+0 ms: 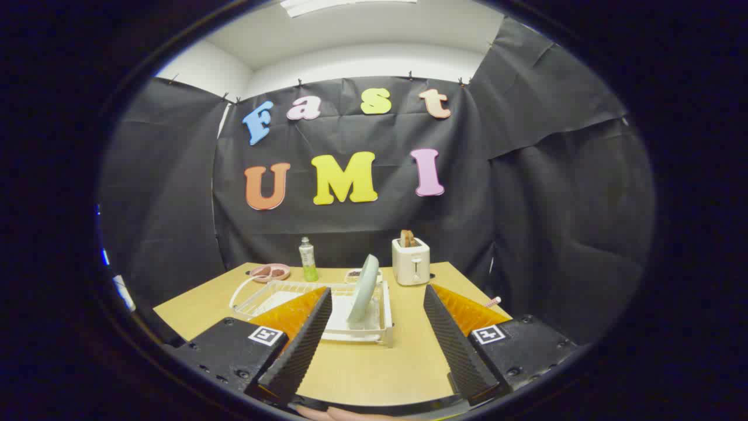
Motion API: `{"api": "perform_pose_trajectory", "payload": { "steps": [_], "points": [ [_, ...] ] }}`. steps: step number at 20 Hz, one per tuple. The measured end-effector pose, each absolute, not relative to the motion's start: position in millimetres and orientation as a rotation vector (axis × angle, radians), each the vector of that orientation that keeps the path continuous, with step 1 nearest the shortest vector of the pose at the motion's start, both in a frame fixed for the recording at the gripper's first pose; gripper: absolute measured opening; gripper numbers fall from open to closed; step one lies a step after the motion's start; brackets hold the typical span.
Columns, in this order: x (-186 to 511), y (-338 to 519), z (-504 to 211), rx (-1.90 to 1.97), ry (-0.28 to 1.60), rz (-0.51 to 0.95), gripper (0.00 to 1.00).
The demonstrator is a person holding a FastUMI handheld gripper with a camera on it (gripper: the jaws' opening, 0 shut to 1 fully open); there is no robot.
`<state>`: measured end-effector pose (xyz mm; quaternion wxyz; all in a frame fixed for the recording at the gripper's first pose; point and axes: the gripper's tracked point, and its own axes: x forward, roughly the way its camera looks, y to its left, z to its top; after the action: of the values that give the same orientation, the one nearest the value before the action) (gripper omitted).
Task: Take the plate from the dish rack, then take the spoon from the basket and place it into the plate.
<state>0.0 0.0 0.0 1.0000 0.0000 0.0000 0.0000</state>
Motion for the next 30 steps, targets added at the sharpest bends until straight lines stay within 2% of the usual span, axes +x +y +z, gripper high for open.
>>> {"api": "perform_pose_trajectory", "payload": {
  "steps": [6,20,23,30],
  "points": [
    [0,3,-11,0.015,0.037,0.034,1.00],
    [-3,6,0,-0.038,-0.010,0.011,1.00],
    [10,23,16,-0.104,-0.013,0.041,1.00],
    [79,35,46,-0.252,0.038,-0.008,1.00]
  ]
}}
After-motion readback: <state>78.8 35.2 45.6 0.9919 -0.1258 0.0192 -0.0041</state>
